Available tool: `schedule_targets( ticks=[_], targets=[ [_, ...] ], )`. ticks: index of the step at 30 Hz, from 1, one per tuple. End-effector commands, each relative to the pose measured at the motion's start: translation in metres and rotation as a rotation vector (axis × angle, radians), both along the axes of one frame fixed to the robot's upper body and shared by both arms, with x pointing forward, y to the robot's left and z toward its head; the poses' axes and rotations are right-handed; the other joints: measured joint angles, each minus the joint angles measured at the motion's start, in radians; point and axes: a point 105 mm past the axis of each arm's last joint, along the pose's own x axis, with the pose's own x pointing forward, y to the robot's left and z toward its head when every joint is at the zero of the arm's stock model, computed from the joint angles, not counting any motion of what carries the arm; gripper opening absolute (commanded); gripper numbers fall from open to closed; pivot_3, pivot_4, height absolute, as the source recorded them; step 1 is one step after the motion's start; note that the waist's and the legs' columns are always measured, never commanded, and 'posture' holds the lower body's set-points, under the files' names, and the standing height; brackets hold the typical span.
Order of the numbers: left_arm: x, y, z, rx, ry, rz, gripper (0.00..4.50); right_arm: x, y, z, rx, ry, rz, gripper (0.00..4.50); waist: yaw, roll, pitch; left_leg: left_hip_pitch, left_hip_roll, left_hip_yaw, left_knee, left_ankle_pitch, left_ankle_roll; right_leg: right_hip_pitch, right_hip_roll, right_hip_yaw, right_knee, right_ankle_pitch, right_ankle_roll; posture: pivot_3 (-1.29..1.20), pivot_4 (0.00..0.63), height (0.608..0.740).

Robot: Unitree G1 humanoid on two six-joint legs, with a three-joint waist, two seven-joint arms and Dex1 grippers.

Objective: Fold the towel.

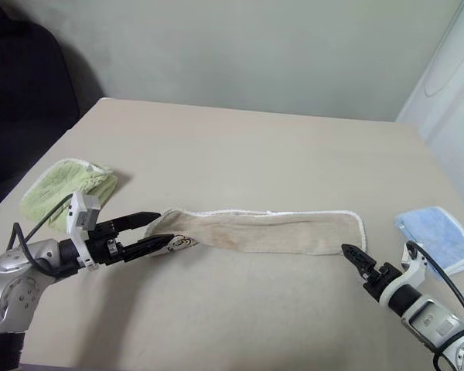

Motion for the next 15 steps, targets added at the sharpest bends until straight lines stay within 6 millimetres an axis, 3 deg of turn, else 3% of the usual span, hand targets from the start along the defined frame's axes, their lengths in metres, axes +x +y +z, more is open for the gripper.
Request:
schedule_targets(
  ticks=[1, 8, 15],
  targets=[
    [-0.003, -0.006, 0.009, -0.001, -0.05, -0.024, 4.5, 0.003, 0.008, 0.007, 0.034, -0.006, -0.016, 4.48, 0.001, -0.001, -0.004, 0.0, 0.0, 0.0, 0.0, -0.001, 0.0, 0.0, 0.0, 0.0, 0.0, 0.0, 0.001, 0.0, 0.15, 0.74],
    [-0.003, -0.015, 0.008, -0.014, -0.054, -0.041, 4.5, 0.027, 0.014, -0.01, 0.104, 0.067, -0.109, 4.48, -0.002, -0.001, -0.007, 0.0, 0.0, -0.001, 0.0, -0.003, -0.001, -0.001, 0.0, 0.0, 0.0, 0.0, 0.0, 0.0, 0.15, 0.74],
    [-0.005, -0.019, 0.008, -0.018, -0.061, -0.041, 4.5, 0.045, 0.007, -0.021, 0.125, 0.112, -0.224, 4.48, -0.011, -0.003, -0.009, 0.001, 0.001, 0.0, 0.001, -0.004, -0.002, -0.002, 0.0, 0.0, 0.001, 0.005, -0.007, 0.0, 0.15, 0.74]
  ],
)
